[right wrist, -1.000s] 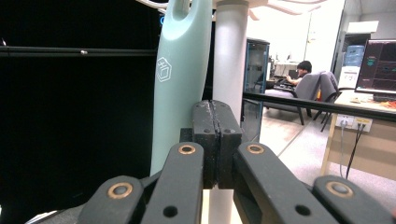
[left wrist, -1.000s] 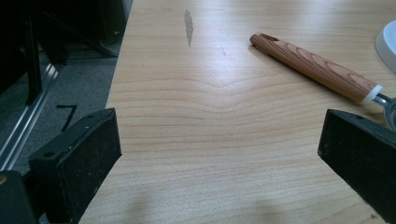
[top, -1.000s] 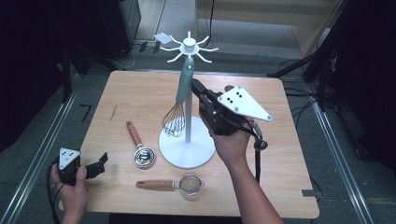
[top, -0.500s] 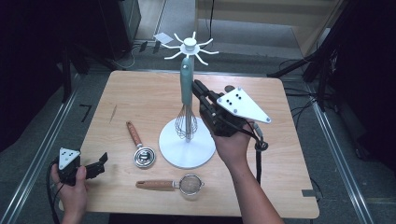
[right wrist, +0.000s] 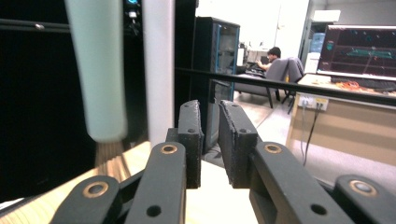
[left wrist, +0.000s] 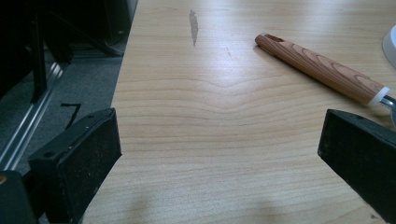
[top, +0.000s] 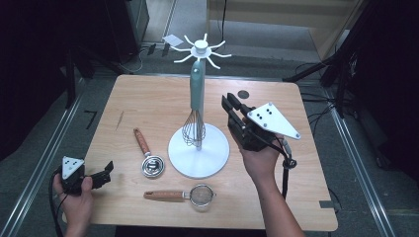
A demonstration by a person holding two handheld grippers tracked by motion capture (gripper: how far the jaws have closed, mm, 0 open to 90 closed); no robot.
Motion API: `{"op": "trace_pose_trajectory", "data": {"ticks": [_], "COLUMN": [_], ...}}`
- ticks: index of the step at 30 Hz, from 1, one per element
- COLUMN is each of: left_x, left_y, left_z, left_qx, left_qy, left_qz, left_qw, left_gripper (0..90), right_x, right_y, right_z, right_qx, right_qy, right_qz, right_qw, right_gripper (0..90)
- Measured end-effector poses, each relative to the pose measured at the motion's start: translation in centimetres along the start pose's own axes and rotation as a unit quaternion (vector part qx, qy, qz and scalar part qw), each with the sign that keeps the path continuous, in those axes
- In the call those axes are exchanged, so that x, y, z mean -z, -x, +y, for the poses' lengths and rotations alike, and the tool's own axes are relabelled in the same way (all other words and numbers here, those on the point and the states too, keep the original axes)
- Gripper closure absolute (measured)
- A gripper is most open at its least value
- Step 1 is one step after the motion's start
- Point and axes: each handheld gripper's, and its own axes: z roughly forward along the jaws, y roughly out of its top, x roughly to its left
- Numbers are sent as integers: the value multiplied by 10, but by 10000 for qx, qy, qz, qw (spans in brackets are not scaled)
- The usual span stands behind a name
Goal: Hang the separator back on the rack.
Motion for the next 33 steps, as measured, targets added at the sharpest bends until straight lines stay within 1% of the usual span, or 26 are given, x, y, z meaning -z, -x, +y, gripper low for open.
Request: {"op": "trace_pose_trajectory", "data": {"ticks": [1,4,6,7,8,9,11,12,13,15,16,19,20,21,22,23,24,26,28,29,31,33], "left_x": [0,0,-1,-3,-5,-5,-3,-3,-1,-1,0,3,4,6,8,10,12,15,19,20,24,28], "left_y": [0,-1,-1,1,2,2,-1,-2,-2,-2,-2,-1,0,2,4,6,7,10,15,18,24,33], "left_z": [0,0,1,1,2,2,1,1,1,0,0,-1,-2,-3,-3,-4,-4,-6,-7,-8,-9,-10], "left_qx": [2,50,70,56,70,75,111,135,156,206,210,187,137,82,20,-31,-48,36,56,63,117,203], "left_qy": [-10,49,-20,-128,-170,-174,-137,-122,-82,-77,-67,24,38,110,161,199,205,176,175,206,256,217], "left_qz": [11,-74,96,321,476,473,155,72,65,138,142,241,271,344,407,419,362,183,21,-51,-287,-490], "left_qw": [10000,9999,9999,9994,9987,9987,9997,9998,9998,9997,9997,9995,9995,9993,9990,9989,9991,9997,9998,9998,9992,9984], "left_gripper": [0,0,0,0,57,79,25,2,0,5,23,68,102,157,199,245,285,340,391,415,463,534], "right_x": [1,5,8,9,11,13,16,18,20,24,26,32,35,37,39,41,43,47,50,51,53,56], "right_y": [2,8,12,14,16,18,23,25,27,31,34,40,42,42,43,43,43,43,42,41,38,35], "right_z": [-3,-11,-17,-19,-23,-26,-33,-37,-39,-48,-53,-64,-70,-74,-80,-85,-90,-98,-107,-112,-122,-133], "right_qx": [-26,-27,-26,-6,-34,-36,-68,-91,-90,-87,-62,-108,-129,-148,-112,-87,-75,-102,-135,-182,-225,-312], "right_qy": [-23,-96,-146,-165,-211,-239,-295,-340,-366,-460,-490,-601,-681,-729,-818,-874,-913,-990,-1070,-1106,-1191,-1293], "right_qz": [-28,-101,-162,-181,-208,-238,-281,-306,-328,-391,-416,-462,-473,-483,-479,-461,-453,-411,-393,-363,-336,-293], "right_qw": [10000,9999,9998,9997,9996,9994,9991,9989,9988,9981,9979,9971,9965,9961,9954,9951,9948,9942,9934,9930,9921,9907], "right_gripper": [796,790,785,780,778,776,770,767,765,751,746,715,706,700,692,687,683,673,664,663,662,661]}}
